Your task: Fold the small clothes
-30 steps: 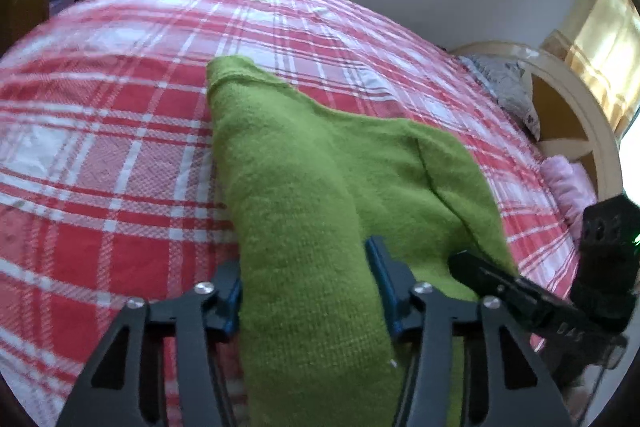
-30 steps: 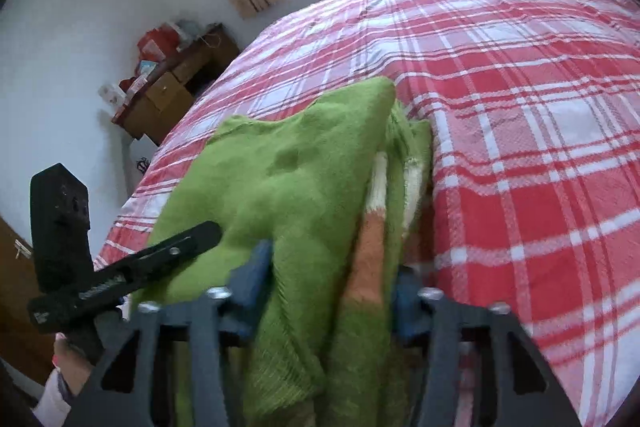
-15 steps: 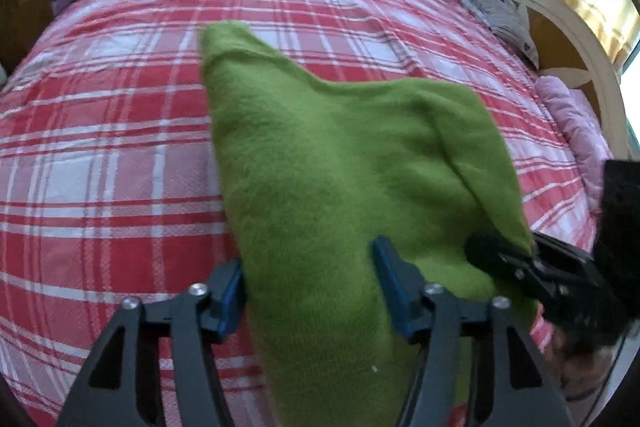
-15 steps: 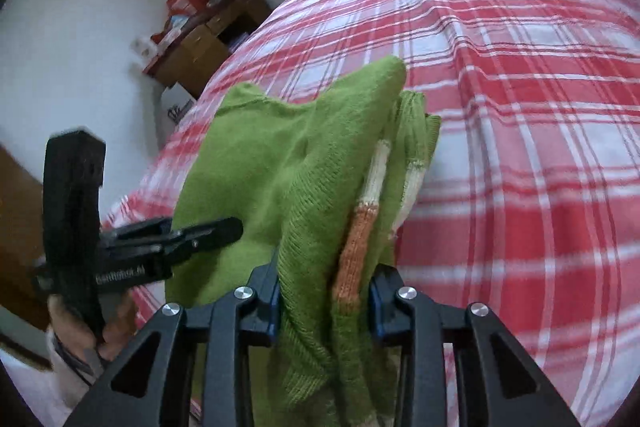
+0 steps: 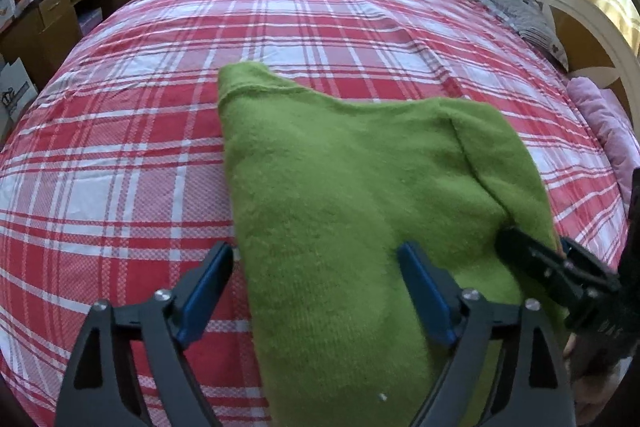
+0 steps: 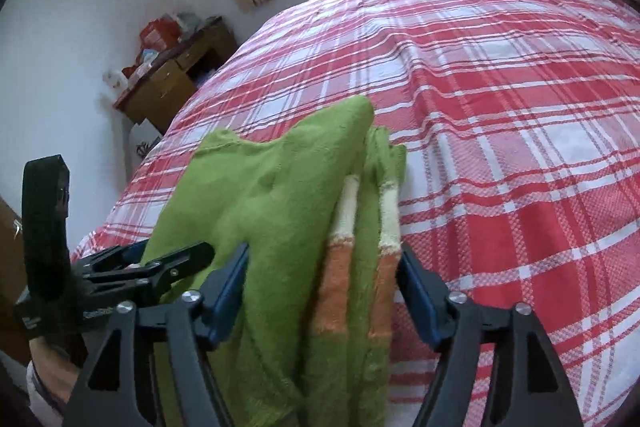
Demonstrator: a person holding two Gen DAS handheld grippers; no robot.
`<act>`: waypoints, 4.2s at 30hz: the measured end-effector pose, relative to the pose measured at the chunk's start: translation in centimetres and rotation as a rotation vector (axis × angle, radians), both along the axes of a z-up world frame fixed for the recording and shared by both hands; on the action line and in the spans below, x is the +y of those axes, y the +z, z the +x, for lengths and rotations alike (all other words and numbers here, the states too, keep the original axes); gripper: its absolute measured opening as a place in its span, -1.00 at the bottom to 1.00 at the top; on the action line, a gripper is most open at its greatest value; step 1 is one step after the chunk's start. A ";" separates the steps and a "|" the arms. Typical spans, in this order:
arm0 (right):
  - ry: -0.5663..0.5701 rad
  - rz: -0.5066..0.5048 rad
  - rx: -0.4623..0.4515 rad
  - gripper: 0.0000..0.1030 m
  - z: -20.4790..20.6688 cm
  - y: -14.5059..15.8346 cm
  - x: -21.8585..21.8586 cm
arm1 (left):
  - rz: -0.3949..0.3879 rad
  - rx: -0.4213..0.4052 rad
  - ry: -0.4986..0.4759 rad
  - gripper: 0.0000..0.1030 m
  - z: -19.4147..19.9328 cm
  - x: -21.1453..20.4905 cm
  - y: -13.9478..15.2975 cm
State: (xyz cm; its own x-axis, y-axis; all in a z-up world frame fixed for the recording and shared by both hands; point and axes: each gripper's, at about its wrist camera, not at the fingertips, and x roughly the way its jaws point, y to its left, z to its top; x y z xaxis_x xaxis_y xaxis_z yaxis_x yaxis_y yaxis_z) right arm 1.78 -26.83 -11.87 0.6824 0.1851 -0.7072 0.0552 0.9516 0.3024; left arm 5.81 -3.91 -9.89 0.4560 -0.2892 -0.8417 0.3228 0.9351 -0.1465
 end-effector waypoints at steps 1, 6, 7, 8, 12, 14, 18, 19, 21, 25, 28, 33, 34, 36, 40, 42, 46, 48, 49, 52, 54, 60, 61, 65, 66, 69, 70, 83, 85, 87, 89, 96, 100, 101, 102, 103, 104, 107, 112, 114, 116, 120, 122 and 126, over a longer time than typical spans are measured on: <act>-0.005 0.010 0.003 0.56 0.1 -0.3 0.1 | -0.003 0.002 0.001 0.80 0.2 0.0 -0.1; 0.017 0.026 0.003 0.56 0.0 0.1 -0.3 | -0.027 0.004 -0.007 0.87 0.3 0.2 -0.5; 0.014 0.003 -0.020 0.56 -0.2 0.6 -0.3 | -0.031 0.006 -0.005 0.90 0.4 0.2 -0.6; 0.010 -0.012 -0.039 0.56 -0.3 1.0 -0.3 | -0.036 0.010 -0.003 0.90 0.4 0.3 -0.7; -0.024 0.025 -0.063 0.56 0.5 1.5 -1.3 | -0.064 0.027 0.004 0.91 0.6 0.4 -1.0; 0.014 0.066 -0.015 0.56 1.2 0.5 -1.1 | -0.062 0.019 -0.002 0.91 0.6 0.3 -0.9; 0.084 -0.003 0.003 0.45 0.8 -0.6 1.3 | -0.110 0.023 -0.032 0.62 0.4 0.4 -1.0; 0.091 0.015 0.007 0.12 0.7 -0.5 1.5 | -0.127 0.027 -0.039 0.47 0.3 0.4 -0.9; 0.089 0.012 0.014 -0.05 0.6 -0.1 2.1 | -0.119 0.007 -0.043 0.23 0.0 0.1 -0.5; 0.090 -0.113 -0.005 -0.24 0.0 1.6 4.6 | -0.081 -0.053 -0.048 -0.13 -1.0 0.0 1.2; 0.112 -0.136 -0.049 -0.27 -0.7 3.2 6.1 | -0.117 -0.048 -0.022 -0.17 -1.1 1.4 2.0; 0.181 -0.117 -0.107 -0.28 -1.0 5.6 9.5 | -0.123 -0.112 0.033 -0.17 -1.8 4.9 4.0; 0.198 -0.110 -0.117 -0.28 -0.7 6.0 10.4 | -0.128 -0.119 0.053 -0.17 -1.8 6.0 4.4; 0.245 -0.090 -0.131 -0.28 -0.1 6.5 12.3 | -0.135 -0.128 0.095 -0.17 -1.7 8.1 5.0; 0.348 -0.073 -0.152 -0.28 2.0 7.1 17.2 | -0.113 -0.159 0.202 -0.17 -1.4 13.5 5.9; 0.408 -0.061 -0.172 -0.28 3.4 7.3 19.9 | -0.081 -0.184 0.259 -0.17 -0.9 16.3 6.4; 0.508 -0.035 -0.221 -0.28 6.2 7.3 25.7 | -0.034 -0.227 0.354 -0.17 0.6 20.9 7.4; 0.538 -0.023 -0.243 -0.28 7.6 7.0 28.1 | 0.002 -0.246 0.390 -0.17 1.9 22.9 7.5; 0.547 -0.010 -0.252 -0.28 8.5 6.7 29.3 | 0.015 -0.253 0.401 -0.17 2.5 23.5 7.3; 0.552 0.022 -0.274 -0.28 11.6 4.9 31.9 | 0.087 -0.283 0.442 -0.17 5.0 25.3 6.1; 0.550 0.030 -0.267 -0.28 14.0 3.0 33.3 | 0.131 -0.284 0.482 -0.17 7.1 26.3 4.2; 0.483 0.069 -0.115 -0.28 20.0 -3.1 34.1 | 0.160 -0.228 0.534 0.03 10.5 27.6 -1.4; 0.478 0.105 -0.112 -0.27 20.4 -3.2 33.6 | 0.152 -0.235 0.539 0.09 10.5 27.7 -1.3; 0.461 0.118 -0.077 -0.20 21.0 -4.0 33.4 | 0.132 -0.223 0.565 0.20 11.0 28.3 -1.7; 0.456 0.128 -0.065 -0.16 21.2 -4.2 33.3 | 0.117 -0.217 0.572 0.23 11.1 28.6 -1.8; 0.434 0.158 -0.026 0.09 21.8 -4.7 32.5 | 0.105 -0.208 0.587 0.37 11.1 28.8 -1.6; 0.431 0.172 -0.010 0.12 22.1 -4.7 32.4 | 0.107 -0.201 0.593 0.46 11.2 28.9 -1.6; 0.240 -0.113 -0.213 0.23 9.9 1.8 30.7 | 0.230 -0.258 0.671 0.88 3.0 28.6 2.2; 0.244 -0.143 -0.222 0.42 7.9 2.3 30.8 | 0.258 -0.277 0.671 0.88 0.8 28.0 2.6; 0.234 -0.174 -0.231 0.42 5.9 2.8 30.7 | 0.272 -0.288 0.666 0.88 -1.1 27.7 2.9; 0.229 -0.182 -0.237 0.42 4.5 3.1 30.6 | 0.287 -0.292 0.669 0.94 -3.0 27.3 3.1; 0.209 -0.164 -0.262 0.43 -1.2 4.9 29.6 | 0.291 -0.349 0.637 1.00 -9.1 25.4 4.4; 0.202 -0.217 -0.317 0.43 -4.4 6.3 29.5 | 0.268 -0.371 0.631 1.00 -11.7 24.5 5.4; 0.200 -0.219 -0.326 0.43 -5.0 6.6 29.5 | 0.265 -0.381 0.624 1.00 -12.2 24.2 5.7; 0.203 -0.218 -0.338 0.44 -5.8 7.0 29.4 | 0.265 -0.392 0.622 1.00 -12.8 23.9 6.0; 0.204 -0.220 -0.349 0.44 -6.5 7.3 29.4 | 0.266 -0.405 0.620 1.00 -13.2 23.6 6.2; 0.199 -0.225 -0.362 0.44 -7.3 7.7 29.5 | 0.268 -0.422 0.616 1.00 -13.9 23.3 6.6; 0.182 -0.231 -0.402 0.44 -9.1 8.7 29.1 | 0.261 -0.459 0.614 1.00 -15.3 22.9 7.5; 0.164 -0.224 -0.470 0.51 -12.0 11.0 28.7 | 0.239 -0.540 0.596 1.00 -18.1 22.4 9.6; 0.155 -0.225 -0.494 0.58 -13.0 11.6 28.6 | 0.235 -0.574 0.598 1.00 -19.1 22.1 10.3; 0.145 -0.229 -0.509 0.58 -13.7 11.9 28.6 | 0.234 -0.602 0.597 1.00 -19.8 22.1 10.7; 0.134 -0.214 -0.525 0.59 -14.5 12.6 28.4 | 0.238 -0.637 0.578 1.00 -20.7 21.6 11.3; 0.133 -0.212 -0.533 0.59 -14.6 12.8 28.4 | 0.243 -0.646 0.577 1.00 -20.9 21.5 11.5; 0.139 -0.213 -0.541 0.59 -14.9 12.9 28.6 | 0.241 -0.635 0.588 1.00 -20.7 21.6 11.4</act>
